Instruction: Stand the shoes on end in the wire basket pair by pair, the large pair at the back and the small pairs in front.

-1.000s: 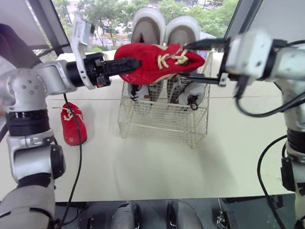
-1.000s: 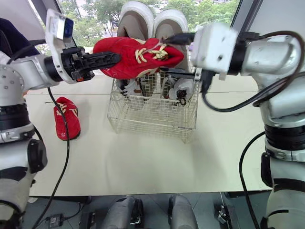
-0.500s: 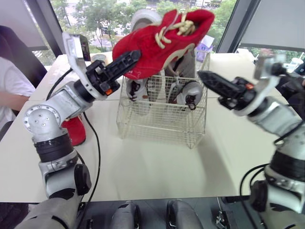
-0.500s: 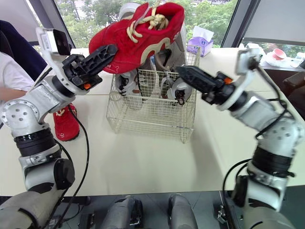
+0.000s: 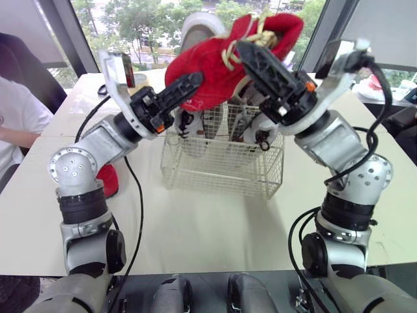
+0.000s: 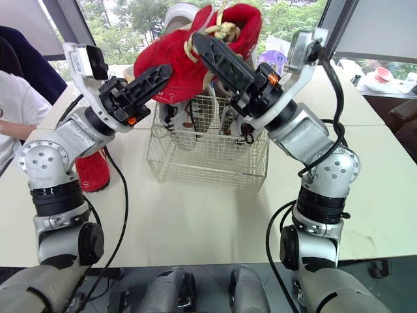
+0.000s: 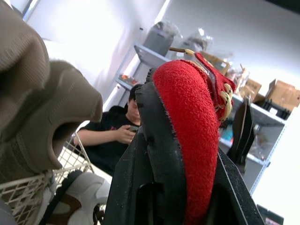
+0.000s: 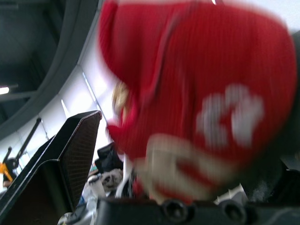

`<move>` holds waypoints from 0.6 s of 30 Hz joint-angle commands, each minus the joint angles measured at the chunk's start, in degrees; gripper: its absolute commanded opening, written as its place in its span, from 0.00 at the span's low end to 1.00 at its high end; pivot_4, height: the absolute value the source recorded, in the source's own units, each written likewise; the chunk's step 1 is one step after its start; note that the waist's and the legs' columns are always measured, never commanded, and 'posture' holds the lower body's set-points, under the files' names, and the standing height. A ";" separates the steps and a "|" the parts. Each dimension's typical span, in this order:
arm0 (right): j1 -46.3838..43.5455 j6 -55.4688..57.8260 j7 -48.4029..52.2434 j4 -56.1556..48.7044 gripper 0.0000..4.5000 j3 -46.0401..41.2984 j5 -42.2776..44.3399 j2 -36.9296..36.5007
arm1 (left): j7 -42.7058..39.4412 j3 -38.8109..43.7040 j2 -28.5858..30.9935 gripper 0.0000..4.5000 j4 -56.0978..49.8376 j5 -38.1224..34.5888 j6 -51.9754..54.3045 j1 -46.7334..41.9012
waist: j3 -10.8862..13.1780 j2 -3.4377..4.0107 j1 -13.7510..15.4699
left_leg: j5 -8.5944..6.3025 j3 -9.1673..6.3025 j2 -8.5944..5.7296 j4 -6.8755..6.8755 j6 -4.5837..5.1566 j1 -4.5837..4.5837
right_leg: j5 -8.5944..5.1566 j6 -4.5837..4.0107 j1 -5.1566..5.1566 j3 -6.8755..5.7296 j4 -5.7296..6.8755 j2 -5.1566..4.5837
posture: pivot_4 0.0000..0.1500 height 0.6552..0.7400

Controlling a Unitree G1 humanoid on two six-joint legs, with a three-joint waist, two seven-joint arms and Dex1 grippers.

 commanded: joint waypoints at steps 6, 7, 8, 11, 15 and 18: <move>-3.58 -3.03 -2.09 -1.34 0.59 2.25 3.75 0.76 | 0.98 -2.01 0.82 0.05 -3.08 1.13 -2.60 1.42 | 0.00 0.00 0.05 | -0.02 0.00 0.00 0.00 0.04 -0.02 | 0.00 0.00 -0.01 0.00 -0.01 0.00 | 1.00 1.00; -3.58 -3.08 -2.10 -1.33 0.49 2.51 3.79 0.63 | 1.01 -2.15 0.90 0.05 -3.14 1.29 -2.82 1.42 | 0.00 0.00 0.05 | -0.03 0.00 0.00 0.00 0.06 -0.02 | 0.00 0.00 -0.01 0.00 -0.02 0.00 | 1.00 1.00; -3.64 -3.05 -2.10 -1.22 0.41 2.74 3.77 0.40 | 1.44 -2.36 1.04 0.05 -3.14 1.60 -2.89 1.32 | 0.00 0.00 0.03 | -0.04 0.00 0.00 0.00 0.07 -0.03 | 0.00 0.00 -0.01 0.00 -0.02 0.00 | 1.00 1.00; -3.91 -2.41 -1.91 -1.19 0.19 3.40 3.12 -0.95 | 4.86 -2.53 1.71 0.28 -2.28 0.89 -1.46 0.47 | 0.00 0.00 0.01 | -0.05 0.00 0.00 0.00 0.08 -0.03 | 0.00 0.00 -0.01 0.00 -0.03 0.00 | 1.00 1.00; -4.89 0.26 -0.56 -0.34 0.19 4.91 0.19 -6.16 | 2.56 -2.73 6.06 0.70 -4.33 -0.96 0.83 0.88 | 0.01 0.02 -0.11 | -0.11 -0.01 0.01 -0.02 0.20 -0.07 | 0.00 0.00 -0.08 0.00 -0.02 0.00 | 1.00 1.00; -6.27 3.29 8.00 0.14 0.19 8.20 -6.84 -15.88 | -2.79 -2.78 14.10 0.99 -6.10 1.43 2.32 2.68 | 0.01 0.02 -0.14 | -0.10 0.00 0.02 -0.05 0.18 -0.11 | -0.01 0.00 -0.14 0.00 -0.04 0.01 | 1.00 1.00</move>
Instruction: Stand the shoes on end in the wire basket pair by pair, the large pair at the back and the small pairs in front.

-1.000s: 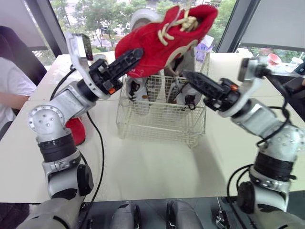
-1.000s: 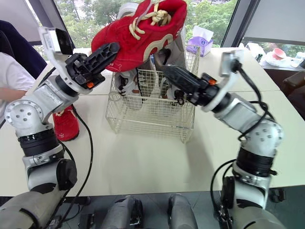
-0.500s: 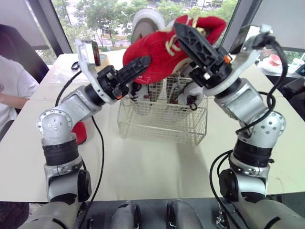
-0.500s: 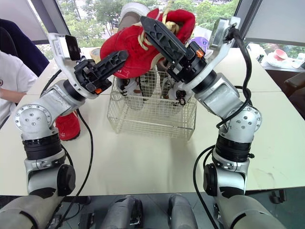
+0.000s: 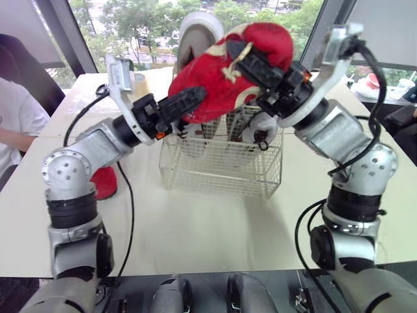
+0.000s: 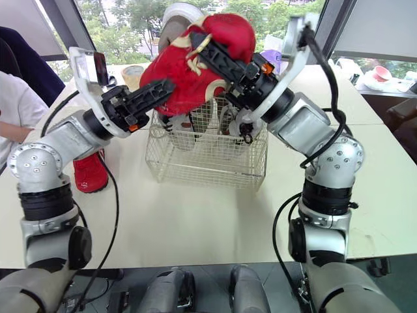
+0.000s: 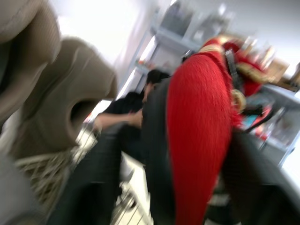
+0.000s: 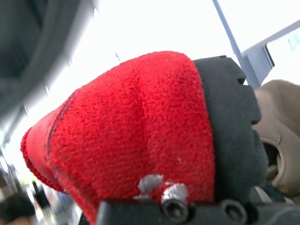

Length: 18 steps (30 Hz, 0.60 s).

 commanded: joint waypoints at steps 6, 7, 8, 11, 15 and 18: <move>-4.79 -4.99 35.89 1.64 0.19 13.02 -27.25 -28.32 | -15.73 1.06 21.53 0.99 -1.30 5.82 2.03 4.07 | 0.02 0.02 0.25 | -0.16 0.03 -0.01 -0.02 0.24 -0.08 | -0.03 0.00 -0.06 -0.02 -0.13 0.00 | 1.00 1.00; -4.99 -6.91 39.27 2.29 0.19 14.33 -30.04 -29.78 | -16.45 1.05 22.43 0.99 -1.00 6.14 1.98 4.22 | 0.02 0.02 0.25 | -0.18 0.04 -0.01 -0.02 0.26 -0.09 | -0.03 0.00 -0.06 -0.02 -0.16 -0.01 | 1.00 1.00; -4.98 -9.53 43.08 2.89 0.19 15.88 -33.23 -31.25 | -17.12 1.00 23.22 0.99 -0.91 6.67 1.82 4.42 | 0.02 0.02 0.21 | -0.19 0.04 -0.01 -0.02 0.28 -0.08 | -0.04 0.00 -0.05 -0.02 -0.18 -0.01 | 1.00 1.00; -4.08 -16.36 51.78 4.92 0.19 19.60 -41.14 -33.38 | -18.13 0.83 24.10 0.99 -1.27 7.86 1.37 4.85 | 0.03 0.01 0.16 | -0.18 0.04 0.00 -0.02 0.26 -0.08 | -0.04 0.01 -0.05 -0.01 -0.19 -0.02 | 1.00 1.00; -0.83 -23.17 58.09 7.36 0.19 22.91 -48.58 -32.89 | -17.26 1.03 23.15 0.99 -2.18 8.31 1.22 5.05 | 0.03 -0.01 0.20 | -0.01 0.04 0.00 -0.01 -0.04 -0.08 | -0.04 0.02 -0.05 -0.01 -0.17 -0.02 | 1.00 1.00; 0.99 -25.54 59.34 9.38 0.19 23.28 -51.58 -31.31 | -17.04 1.01 22.83 0.99 -2.66 8.55 1.29 5.28 | 0.03 -0.01 0.24 | 0.03 0.06 -0.01 0.01 -0.11 -0.08 | -0.03 0.02 -0.03 -0.02 -0.17 -0.04 | 1.00 1.00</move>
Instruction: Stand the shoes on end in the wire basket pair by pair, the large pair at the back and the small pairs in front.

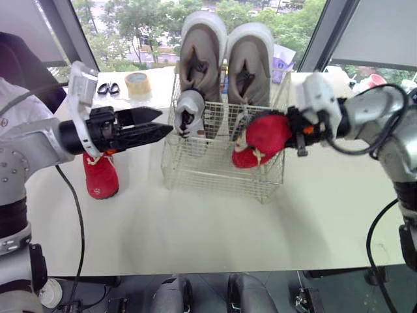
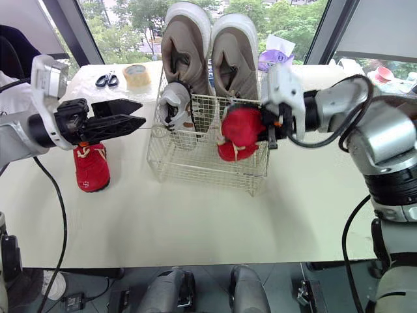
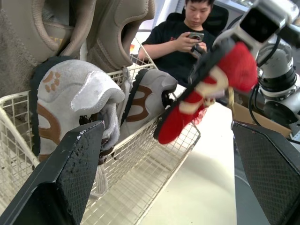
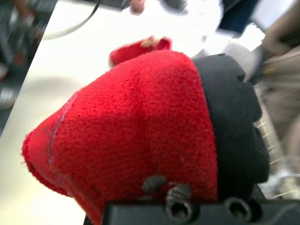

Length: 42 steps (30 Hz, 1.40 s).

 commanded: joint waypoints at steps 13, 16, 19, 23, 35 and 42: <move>6.58 2.56 1.56 -1.57 0.62 -5.05 -3.31 1.65 | -0.10 0.26 -1.04 1.00 -2.09 2.08 -1.09 0.39 | 0.01 0.00 0.09 | 0.03 -0.01 0.01 0.00 -0.05 0.00 | 0.00 0.00 -0.01 -0.01 0.03 0.00 | 1.00 1.00; 7.59 3.81 0.88 -5.13 0.96 -7.40 -3.08 0.48 | -0.57 0.38 -0.88 1.00 -1.91 2.90 -1.36 0.80 | 0.02 0.00 0.01 | 0.03 -0.01 0.01 0.00 -0.05 0.00 | 0.00 0.00 -0.01 -0.01 0.04 0.00 | 1.00 1.00; 8.00 5.45 0.78 -7.75 0.98 -10.20 -1.80 -0.90 | -0.52 1.03 -0.89 1.00 -2.01 3.06 -1.31 1.28 | 0.02 0.00 0.05 | 0.03 0.00 0.01 0.00 -0.05 0.01 | 0.00 0.00 -0.02 -0.01 0.04 0.00 | 1.00 1.00; 8.12 7.33 0.73 -10.41 0.98 -14.41 -0.35 -3.81 | 0.72 2.75 -0.74 1.00 -2.54 2.83 -1.12 2.67 | 0.02 0.00 0.04 | 0.02 -0.01 0.01 -0.01 -0.05 0.01 | 0.00 0.00 -0.01 -0.01 0.03 -0.01 | 1.00 1.00; -6.54 12.60 6.40 -6.83 0.98 -16.35 7.52 -5.97 | 26.54 9.43 0.76 1.00 1.17 14.41 1.66 4.34 | 0.03 0.01 -0.29 | -0.13 -0.06 0.01 -0.03 0.21 0.05 | 0.00 -0.02 -0.04 0.03 0.06 -0.01 | 1.00 1.00; -14.90 7.89 14.56 -0.48 0.98 -8.37 2.84 -1.99 | 37.27 9.93 6.16 1.00 5.87 21.69 19.64 4.82 | 0.05 -0.03 0.06 | -0.10 0.00 0.01 -0.07 0.14 0.00 | 0.00 -0.02 -0.11 0.02 0.05 -0.02 | 1.00 1.00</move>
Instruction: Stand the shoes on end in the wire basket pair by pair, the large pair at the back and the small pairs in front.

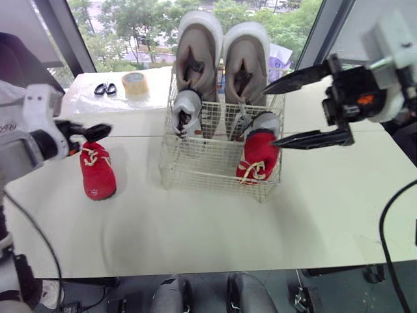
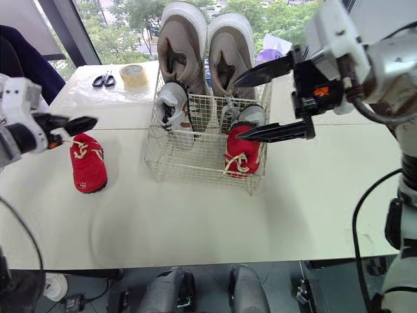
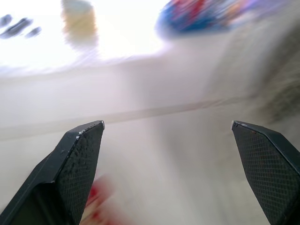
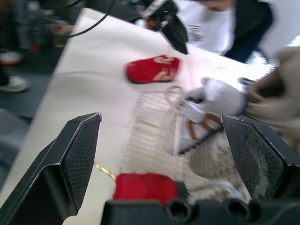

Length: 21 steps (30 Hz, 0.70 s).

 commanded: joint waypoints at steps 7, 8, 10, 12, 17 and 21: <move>-4.41 -5.20 5.41 4.81 0.98 2.10 -4.32 2.57 | 3.77 1.33 -3.20 1.00 9.47 4.97 17.51 -7.52 | 0.00 -0.05 1.34 | 0.11 0.02 -0.03 0.04 -0.21 -0.04 | 0.01 0.01 0.02 -0.04 0.01 -0.04 | 1.00 1.00; -4.25 -5.15 5.43 4.64 0.98 1.97 -4.46 2.54 | 3.83 0.65 -3.78 1.00 10.27 5.69 17.64 -8.27 | 0.00 -0.05 1.42 | 0.12 0.02 -0.03 0.04 -0.22 -0.04 | 0.01 0.01 0.02 -0.04 0.02 -0.04 | 1.00 1.00; -3.87 -4.22 5.32 3.73 0.98 1.41 -4.15 2.04 | 4.29 -0.33 -5.32 1.00 12.14 7.84 17.64 -10.15 | 0.00 -0.06 1.40 | 0.12 0.02 -0.02 0.04 -0.24 -0.04 | 0.01 0.01 0.01 -0.04 0.05 -0.03 | 1.00 1.00; -3.57 -3.11 5.01 2.65 0.98 0.79 -3.75 1.31 | 4.36 -1.07 -6.64 1.00 14.12 9.98 17.31 -11.92 | 0.00 -0.06 1.40 | 0.13 0.02 -0.02 0.04 -0.25 -0.03 | 0.01 0.00 0.01 -0.04 0.05 -0.03 | 1.00 1.00; -2.48 0.86 3.82 -1.01 0.98 -1.50 -1.86 -1.16 | 2.61 -4.11 -8.37 1.00 19.18 14.46 14.08 -13.44 | -0.01 -0.06 1.34 | 0.13 0.04 -0.01 0.03 -0.26 -0.03 | 0.02 0.01 0.00 -0.04 0.06 -0.03 | 1.00 1.00; -2.05 4.98 2.96 -3.80 0.98 -3.81 1.39 -2.57 | 0.92 -5.84 -8.62 1.00 23.39 17.12 11.45 -14.02 | -0.01 -0.06 1.25 | 0.12 0.03 0.00 0.03 -0.27 -0.03 | 0.02 0.00 -0.02 -0.04 0.07 -0.04 | 1.00 1.00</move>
